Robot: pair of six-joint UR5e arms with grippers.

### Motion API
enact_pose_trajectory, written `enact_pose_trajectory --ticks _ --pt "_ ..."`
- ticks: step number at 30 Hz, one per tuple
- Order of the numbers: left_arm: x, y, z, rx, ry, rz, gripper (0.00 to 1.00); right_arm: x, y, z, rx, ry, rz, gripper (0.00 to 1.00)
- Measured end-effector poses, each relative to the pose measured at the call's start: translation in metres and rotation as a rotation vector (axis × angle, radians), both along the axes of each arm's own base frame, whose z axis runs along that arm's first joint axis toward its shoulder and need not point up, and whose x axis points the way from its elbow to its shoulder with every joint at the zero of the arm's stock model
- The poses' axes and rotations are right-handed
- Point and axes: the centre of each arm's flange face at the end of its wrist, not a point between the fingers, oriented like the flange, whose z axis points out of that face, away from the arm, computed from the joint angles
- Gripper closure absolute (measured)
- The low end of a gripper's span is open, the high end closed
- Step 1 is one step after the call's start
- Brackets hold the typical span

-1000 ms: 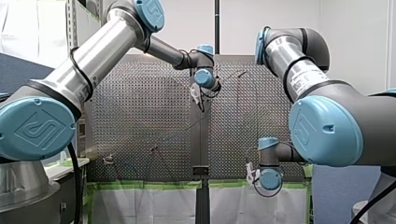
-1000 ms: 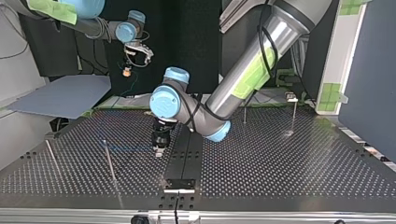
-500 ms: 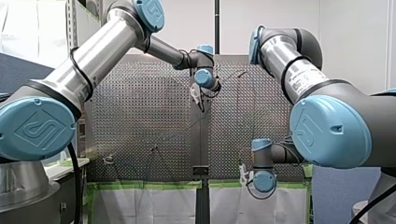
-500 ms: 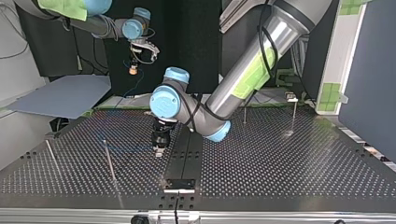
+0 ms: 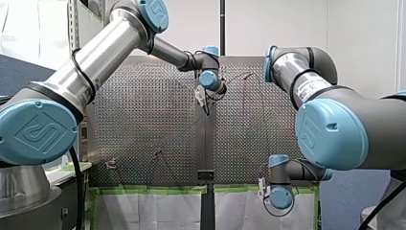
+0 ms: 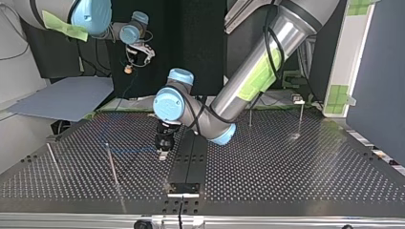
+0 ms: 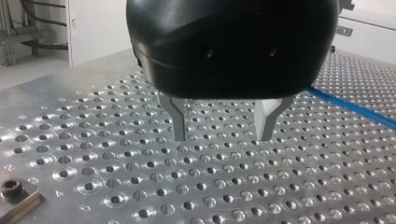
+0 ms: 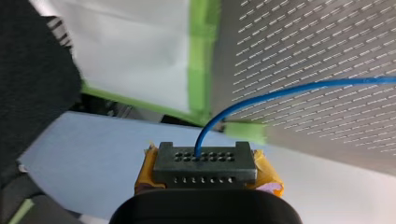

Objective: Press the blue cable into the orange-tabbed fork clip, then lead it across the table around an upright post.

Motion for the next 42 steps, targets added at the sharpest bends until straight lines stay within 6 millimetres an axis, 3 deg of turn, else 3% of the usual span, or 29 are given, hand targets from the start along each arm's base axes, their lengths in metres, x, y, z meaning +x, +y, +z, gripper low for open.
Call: enact_pose_trajectory --ticks 11,22,36,42 --pt "0.001 0.003 -0.001 0.012 0.006 0.004 0.28 -0.035 -0.056 -0.002 0.013 -0.045 -0.087 1.00" --pt "0.001 0.003 -0.001 0.014 0.005 0.001 0.28 -0.019 -0.109 0.017 -0.078 -0.082 -0.018 1.00" --pt "-0.005 -0.009 0.002 0.010 -0.015 -0.069 0.28 -0.010 -0.133 0.030 -0.210 -0.200 0.101 1.00" --pt "-0.027 -0.017 0.024 0.060 -0.026 -0.116 0.28 -0.005 -0.136 0.032 -0.223 -0.183 0.153 1.00"
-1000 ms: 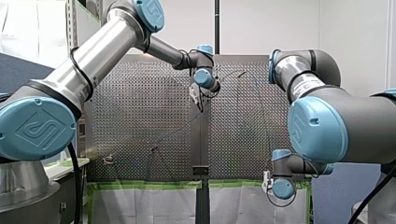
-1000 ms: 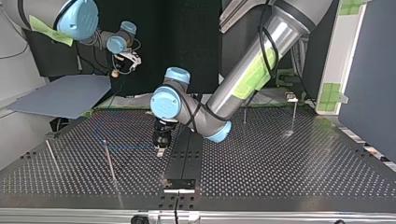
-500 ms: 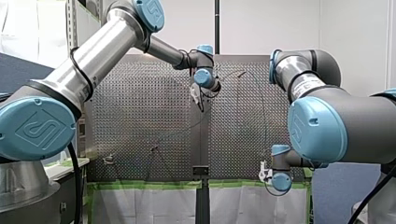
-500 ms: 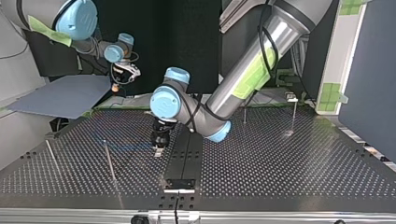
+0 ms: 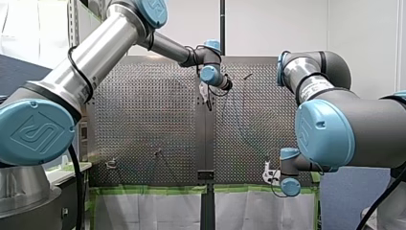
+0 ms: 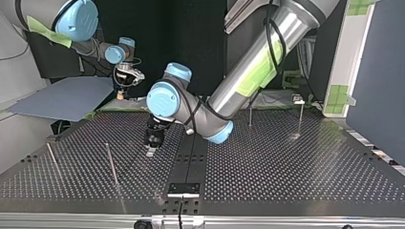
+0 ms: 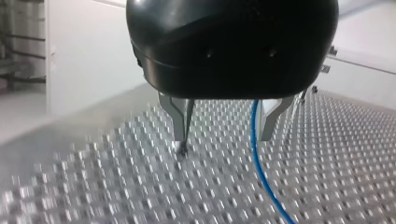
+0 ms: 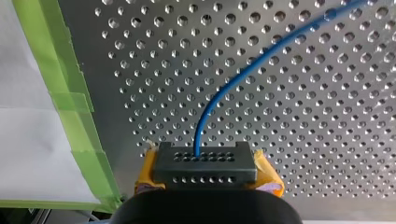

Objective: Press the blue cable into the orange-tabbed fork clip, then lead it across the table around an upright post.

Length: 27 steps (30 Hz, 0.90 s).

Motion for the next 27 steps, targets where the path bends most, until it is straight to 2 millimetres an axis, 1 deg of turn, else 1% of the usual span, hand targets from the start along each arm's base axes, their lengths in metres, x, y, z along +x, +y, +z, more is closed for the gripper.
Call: enact_pose_trajectory --ticks 3,6,16,27 --pt "-0.008 -0.001 0.010 0.021 -0.008 -0.011 0.28 0.001 0.000 0.000 0.002 0.004 0.007 1.00" --pt "-0.013 -0.002 0.013 0.035 -0.005 -0.016 0.28 0.001 0.000 0.000 0.006 0.006 0.009 1.00" --pt "-0.021 -0.005 0.012 0.056 0.013 -0.026 0.28 -0.007 -0.002 -0.001 0.016 0.007 -0.006 1.00" --pt "-0.029 -0.006 0.008 0.107 0.032 -0.031 0.28 -0.010 -0.003 -0.001 0.018 0.007 -0.010 1.00"
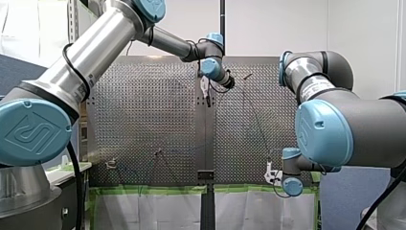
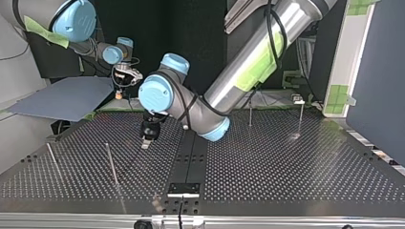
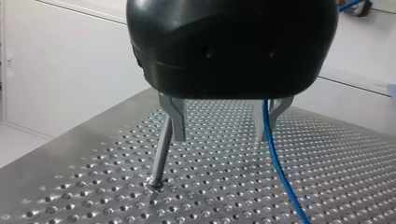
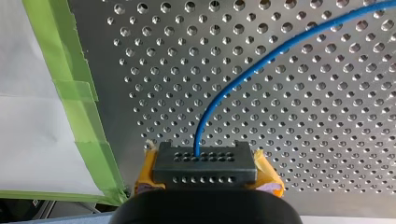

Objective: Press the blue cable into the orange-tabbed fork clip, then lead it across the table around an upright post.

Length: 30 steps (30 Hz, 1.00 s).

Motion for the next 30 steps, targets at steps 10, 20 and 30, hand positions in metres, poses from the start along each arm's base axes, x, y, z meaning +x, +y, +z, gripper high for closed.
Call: enact_pose_trajectory --ticks 10,20,30 --pt "-0.020 -0.007 0.016 0.033 -0.017 -0.027 0.28 -0.001 0.000 -0.001 0.011 0.002 -0.001 1.00" --pt "-0.033 0.001 0.057 -0.001 -0.059 -0.033 0.28 -0.001 0.002 -0.003 0.037 0.006 0.000 1.00" --pt "-0.036 0.006 0.081 -0.029 -0.088 -0.035 0.28 -0.004 -0.002 -0.002 0.048 0.003 -0.006 1.00"
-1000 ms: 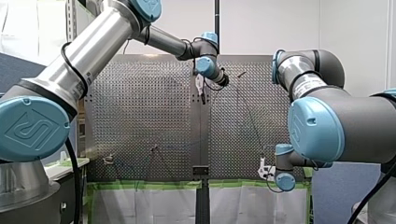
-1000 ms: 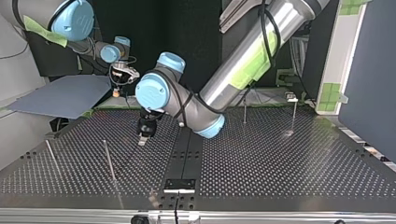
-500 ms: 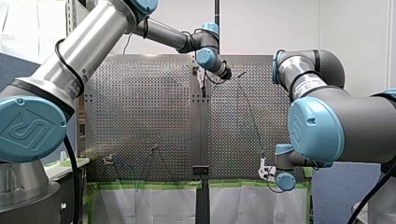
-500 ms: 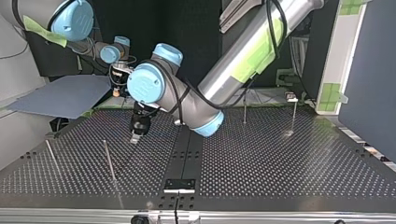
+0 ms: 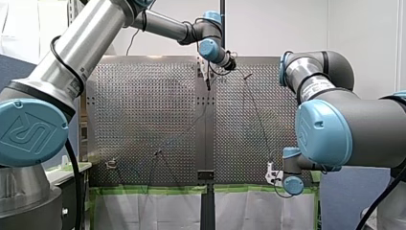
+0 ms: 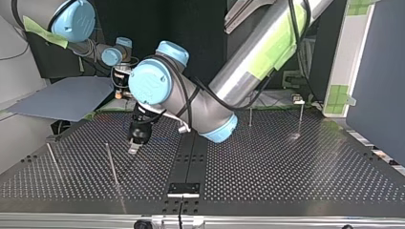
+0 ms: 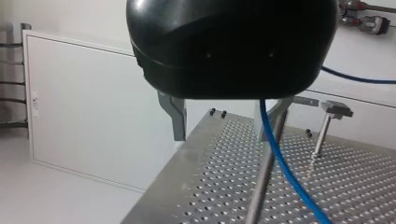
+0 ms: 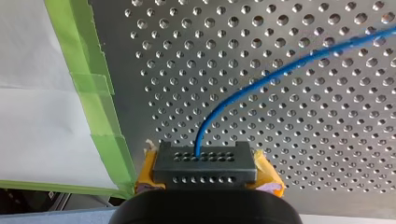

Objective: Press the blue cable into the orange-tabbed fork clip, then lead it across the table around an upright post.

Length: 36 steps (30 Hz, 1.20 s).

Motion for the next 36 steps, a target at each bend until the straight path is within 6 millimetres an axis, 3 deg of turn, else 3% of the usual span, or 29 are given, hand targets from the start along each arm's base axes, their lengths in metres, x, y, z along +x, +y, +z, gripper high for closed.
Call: enact_pose_trajectory --ticks 5,13,19,20,25,36 --pt "0.001 -0.002 0.013 -0.036 -0.010 -0.019 0.28 0.000 0.000 0.000 0.002 0.001 0.000 1.00" --pt "0.000 -0.005 0.018 -0.060 -0.005 -0.049 0.28 0.002 0.001 0.000 0.004 0.002 0.004 1.00" --pt "-0.004 -0.005 0.023 -0.057 0.018 -0.086 0.23 0.003 0.002 -0.001 0.006 0.003 0.005 1.00" --pt "-0.005 -0.005 0.023 -0.054 0.025 -0.091 0.16 0.003 0.002 -0.001 0.006 0.003 0.005 1.00" --pt "-0.010 -0.004 0.019 -0.028 0.064 -0.105 0.03 0.003 0.002 -0.001 0.007 0.003 0.006 1.00" --pt "-0.017 0.000 0.013 0.010 0.125 -0.096 0.00 0.003 0.002 0.000 0.006 0.002 0.006 1.00"
